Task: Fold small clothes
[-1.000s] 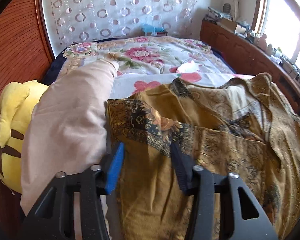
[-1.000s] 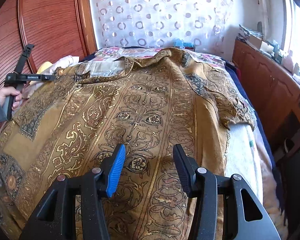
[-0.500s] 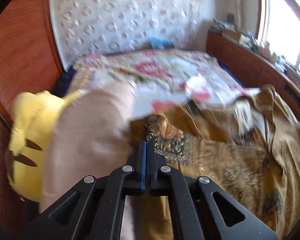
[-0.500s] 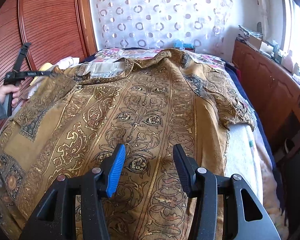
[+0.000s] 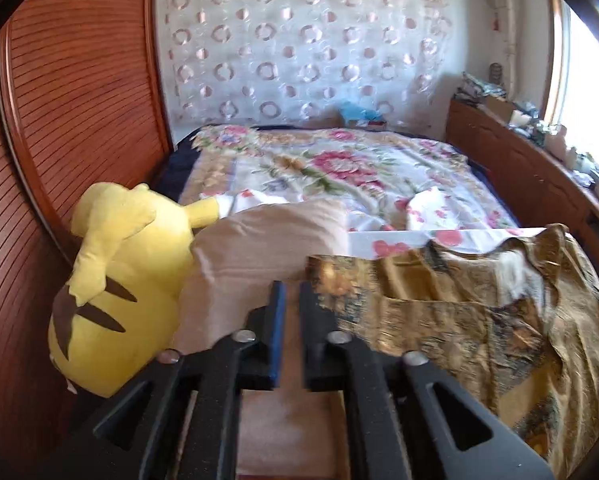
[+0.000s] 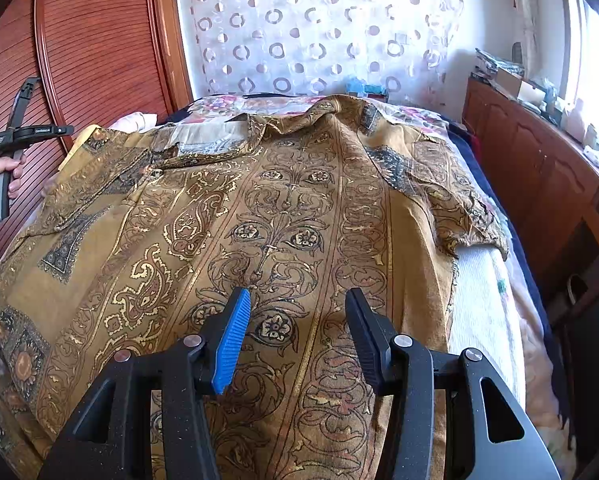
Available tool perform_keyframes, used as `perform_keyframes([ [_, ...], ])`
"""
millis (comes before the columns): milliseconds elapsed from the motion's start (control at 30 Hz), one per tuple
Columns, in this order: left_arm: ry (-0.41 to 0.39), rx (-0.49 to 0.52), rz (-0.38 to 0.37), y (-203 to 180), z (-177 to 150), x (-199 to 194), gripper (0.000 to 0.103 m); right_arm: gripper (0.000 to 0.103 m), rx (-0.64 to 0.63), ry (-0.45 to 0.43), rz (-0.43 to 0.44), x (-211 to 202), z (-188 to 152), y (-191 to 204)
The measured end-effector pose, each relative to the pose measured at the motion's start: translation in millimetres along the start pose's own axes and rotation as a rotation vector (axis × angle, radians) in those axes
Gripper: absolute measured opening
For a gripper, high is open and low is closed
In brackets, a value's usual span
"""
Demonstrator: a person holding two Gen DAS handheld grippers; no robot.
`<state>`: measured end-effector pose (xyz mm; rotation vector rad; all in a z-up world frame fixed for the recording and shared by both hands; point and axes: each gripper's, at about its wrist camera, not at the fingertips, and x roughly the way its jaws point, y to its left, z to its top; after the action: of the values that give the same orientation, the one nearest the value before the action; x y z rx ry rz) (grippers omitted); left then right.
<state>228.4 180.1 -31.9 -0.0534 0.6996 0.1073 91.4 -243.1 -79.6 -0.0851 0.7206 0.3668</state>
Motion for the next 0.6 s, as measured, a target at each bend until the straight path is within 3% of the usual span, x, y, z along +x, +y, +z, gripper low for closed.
perform_keyframes([
  [67,-0.029,0.031,-0.030,-12,-7,-14,0.021,0.051,0.002,-0.001,-0.001,0,0,-1],
  [133,-0.041,0.065,-0.075,-25,-14,-26,0.035,0.051,0.006,-0.002,0.001,0,0,-2],
  [200,-0.037,0.088,-0.133,-39,-25,-32,0.042,0.051,0.013,-0.004,0.002,0,0,-3],
  [333,0.019,0.142,-0.185,-69,-48,-26,0.054,0.051,0.020,-0.016,0.000,-3,2,-7],
  [600,0.172,0.201,-0.197,-93,-84,7,0.062,0.051,0.049,-0.047,-0.077,-12,16,-41],
])
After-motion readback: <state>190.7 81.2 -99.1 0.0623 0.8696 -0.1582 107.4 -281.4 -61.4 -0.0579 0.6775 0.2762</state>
